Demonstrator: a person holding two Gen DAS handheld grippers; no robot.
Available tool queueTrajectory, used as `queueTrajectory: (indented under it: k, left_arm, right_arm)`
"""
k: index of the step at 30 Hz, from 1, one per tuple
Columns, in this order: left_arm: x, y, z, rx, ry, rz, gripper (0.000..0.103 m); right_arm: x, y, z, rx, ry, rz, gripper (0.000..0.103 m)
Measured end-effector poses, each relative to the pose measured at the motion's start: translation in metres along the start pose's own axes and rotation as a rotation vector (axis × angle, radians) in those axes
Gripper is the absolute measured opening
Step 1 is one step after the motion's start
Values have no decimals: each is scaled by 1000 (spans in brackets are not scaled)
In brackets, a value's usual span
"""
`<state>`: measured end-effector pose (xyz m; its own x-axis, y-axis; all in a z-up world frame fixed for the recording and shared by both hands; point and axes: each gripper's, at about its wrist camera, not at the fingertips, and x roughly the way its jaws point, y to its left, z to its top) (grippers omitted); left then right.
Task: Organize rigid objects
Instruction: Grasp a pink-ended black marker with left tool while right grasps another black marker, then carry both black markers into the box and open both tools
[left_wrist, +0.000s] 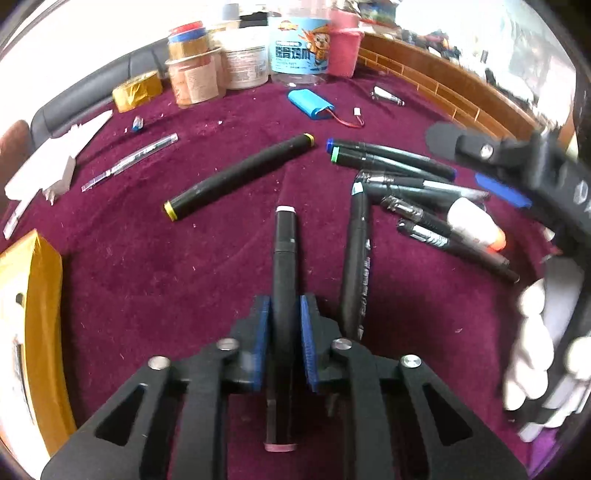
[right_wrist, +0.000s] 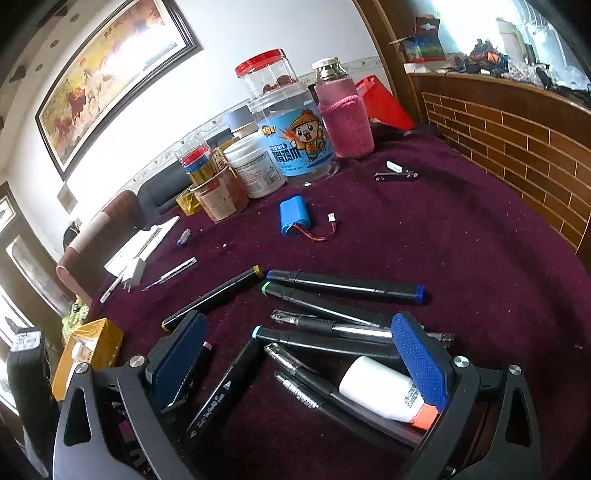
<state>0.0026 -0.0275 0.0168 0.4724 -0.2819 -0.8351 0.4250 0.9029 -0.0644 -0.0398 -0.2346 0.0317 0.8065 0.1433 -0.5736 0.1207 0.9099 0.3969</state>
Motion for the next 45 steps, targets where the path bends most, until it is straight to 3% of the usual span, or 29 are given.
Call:
queueTrajectory:
  k: [4, 10, 13, 16, 20, 22, 26, 28, 31, 33, 38, 45]
  left_arm:
    - [-46, 22, -25, -127, -106, -97, 12]
    - [-145, 67, -79, -299, -308, -217, 12]
    - [-177, 85, -98, -326, -376, -215, 12]
    - [-195, 99, -112, -328, -426, -190, 12]
    - [-201, 119, -127, -363, -446, -190, 12]
    - [-200, 129, -134, -394, -445, -181, 12]
    - [-208, 149, -154, -440, -449, -146, 12]
    - [-211, 160, -162, -462, -451, -128, 12]
    - [-217, 180, -173, -488, -454, -84, 13]
    - [-219, 194, -178, -505, -450, -61, 12]
    - [-213, 233, -181, -557, -416, -19, 13]
    - [-188, 281, -153, -587, -304, 60, 13]
  right_arm:
    - [-1, 1, -1, -20, -22, -35, 98]
    - [1, 13, -6, -95, -37, -94, 98]
    - [-3, 20, -6, -96, -19, -93, 96]
    - [-17, 34, -12, -93, 27, -23, 90]
    - [-15, 66, -25, -154, 150, 13, 87]
    - [3, 80, -28, -175, 214, -31, 81]
    - [44, 88, -36, -123, 337, -81, 43]
    - [50, 93, -38, -147, 313, -148, 37]
    - [50, 100, -44, -206, 284, -221, 17]
    - [46, 95, -44, -191, 289, -189, 13]
    - [22, 81, -40, -61, 319, 19, 13]
    - [-4, 126, -38, -27, 358, 292, 13]
